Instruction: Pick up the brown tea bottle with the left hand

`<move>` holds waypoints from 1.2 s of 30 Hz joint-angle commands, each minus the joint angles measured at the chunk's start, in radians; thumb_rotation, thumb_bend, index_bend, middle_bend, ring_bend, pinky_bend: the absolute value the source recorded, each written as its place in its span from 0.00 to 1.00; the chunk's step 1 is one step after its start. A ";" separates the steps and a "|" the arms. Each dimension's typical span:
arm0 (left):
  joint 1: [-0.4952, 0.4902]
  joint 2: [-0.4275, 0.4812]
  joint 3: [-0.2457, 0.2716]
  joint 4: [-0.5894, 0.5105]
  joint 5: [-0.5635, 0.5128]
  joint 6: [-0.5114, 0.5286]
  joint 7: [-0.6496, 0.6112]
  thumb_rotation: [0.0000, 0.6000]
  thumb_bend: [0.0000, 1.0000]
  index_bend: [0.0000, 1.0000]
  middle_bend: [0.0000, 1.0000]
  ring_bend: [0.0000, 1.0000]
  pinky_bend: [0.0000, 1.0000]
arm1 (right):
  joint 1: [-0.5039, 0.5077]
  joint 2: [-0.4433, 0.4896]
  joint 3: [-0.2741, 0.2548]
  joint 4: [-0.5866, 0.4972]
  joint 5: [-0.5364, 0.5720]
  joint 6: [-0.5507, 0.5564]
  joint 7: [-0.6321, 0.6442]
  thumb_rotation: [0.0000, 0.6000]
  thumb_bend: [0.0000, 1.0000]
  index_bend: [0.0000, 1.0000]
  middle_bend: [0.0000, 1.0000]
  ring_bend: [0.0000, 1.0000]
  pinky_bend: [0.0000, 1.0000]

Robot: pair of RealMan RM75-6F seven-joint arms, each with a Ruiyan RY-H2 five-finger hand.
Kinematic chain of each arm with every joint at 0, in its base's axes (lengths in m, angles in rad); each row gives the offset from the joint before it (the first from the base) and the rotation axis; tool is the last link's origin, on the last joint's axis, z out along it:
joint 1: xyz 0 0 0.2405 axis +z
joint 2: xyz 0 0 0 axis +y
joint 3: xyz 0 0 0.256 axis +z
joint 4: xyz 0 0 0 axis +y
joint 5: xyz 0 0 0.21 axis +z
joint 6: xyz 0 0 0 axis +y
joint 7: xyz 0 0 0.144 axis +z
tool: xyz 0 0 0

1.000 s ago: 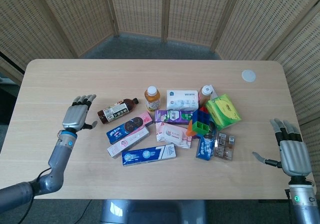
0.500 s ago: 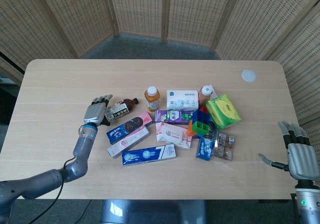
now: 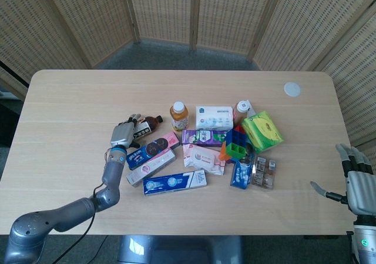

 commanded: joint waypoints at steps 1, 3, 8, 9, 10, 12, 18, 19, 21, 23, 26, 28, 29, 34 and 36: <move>-0.008 -0.024 -0.010 0.031 0.011 0.019 -0.007 1.00 0.47 0.27 0.26 0.46 0.46 | -0.003 0.002 0.002 0.000 -0.001 0.003 0.006 0.53 0.03 0.00 0.00 0.00 0.00; -0.008 -0.032 -0.018 0.044 0.024 0.035 -0.020 1.00 0.51 0.34 0.32 0.53 0.54 | -0.005 0.005 0.004 0.000 -0.003 0.007 0.012 0.53 0.03 0.00 0.00 0.00 0.00; 0.007 -0.025 -0.034 0.037 0.075 0.080 -0.073 1.00 0.56 0.49 0.52 0.70 0.71 | -0.008 0.010 0.006 -0.003 -0.002 0.009 0.014 0.53 0.03 0.00 0.00 0.00 0.00; 0.012 -0.019 -0.037 0.030 0.085 0.088 -0.085 1.00 0.57 0.51 0.55 0.73 0.74 | -0.008 0.010 0.006 -0.003 -0.002 0.007 0.013 0.53 0.03 0.00 0.00 0.00 0.00; 0.019 -0.010 -0.039 0.020 0.095 0.097 -0.096 1.00 0.57 0.53 0.58 0.75 0.76 | -0.008 0.009 0.006 -0.002 -0.002 0.005 0.014 0.52 0.03 0.00 0.00 0.00 0.00; 0.038 0.022 -0.044 -0.024 0.121 0.119 -0.124 1.00 0.58 0.55 0.60 0.77 0.77 | -0.006 0.007 0.006 0.000 -0.003 0.002 0.013 0.53 0.03 0.00 0.00 0.00 0.00; 0.124 0.193 -0.061 -0.271 0.196 0.219 -0.175 1.00 0.57 0.55 0.61 0.77 0.78 | 0.006 -0.002 0.009 0.005 -0.009 -0.012 0.001 0.52 0.03 0.00 0.00 0.00 0.00; 0.139 0.225 -0.064 -0.319 0.204 0.235 -0.178 1.00 0.56 0.55 0.61 0.77 0.78 | 0.009 -0.005 0.009 0.006 -0.010 -0.016 -0.004 0.52 0.03 0.00 0.00 0.00 0.00; 0.172 0.299 -0.073 -0.433 0.225 0.274 -0.181 1.00 0.56 0.55 0.61 0.77 0.78 | 0.017 -0.015 0.009 0.010 -0.010 -0.025 -0.017 0.52 0.03 0.00 0.00 0.00 0.00; 0.203 0.373 -0.082 -0.544 0.242 0.307 -0.179 1.00 0.56 0.55 0.61 0.77 0.78 | 0.024 -0.025 0.008 0.013 -0.012 -0.035 -0.024 0.52 0.03 0.00 0.00 0.00 0.00; 0.238 0.465 -0.089 -0.676 0.262 0.344 -0.163 1.00 0.56 0.55 0.61 0.77 0.78 | 0.033 -0.036 0.007 0.014 -0.015 -0.047 -0.035 0.53 0.03 0.00 0.00 0.00 0.00; 0.263 0.531 -0.097 -0.771 0.272 0.368 -0.158 1.00 0.56 0.55 0.61 0.77 0.78 | 0.039 -0.043 0.007 0.015 -0.017 -0.052 -0.042 0.52 0.03 0.00 0.00 0.00 0.00; 0.277 0.566 -0.102 -0.820 0.275 0.380 -0.157 1.00 0.56 0.55 0.61 0.77 0.78 | 0.041 -0.048 0.007 0.016 -0.019 -0.054 -0.044 0.52 0.03 0.00 0.00 0.00 0.00; 0.322 0.679 -0.126 -0.971 0.294 0.433 -0.162 1.00 0.55 0.54 0.61 0.77 0.78 | 0.046 -0.062 0.005 0.019 -0.025 -0.056 -0.043 0.52 0.03 0.00 0.00 0.00 0.00; 0.336 0.714 -0.133 -1.015 0.300 0.451 -0.165 1.00 0.55 0.54 0.61 0.77 0.78 | 0.046 -0.068 0.003 0.024 -0.026 -0.056 -0.040 0.52 0.03 0.00 0.00 0.00 0.00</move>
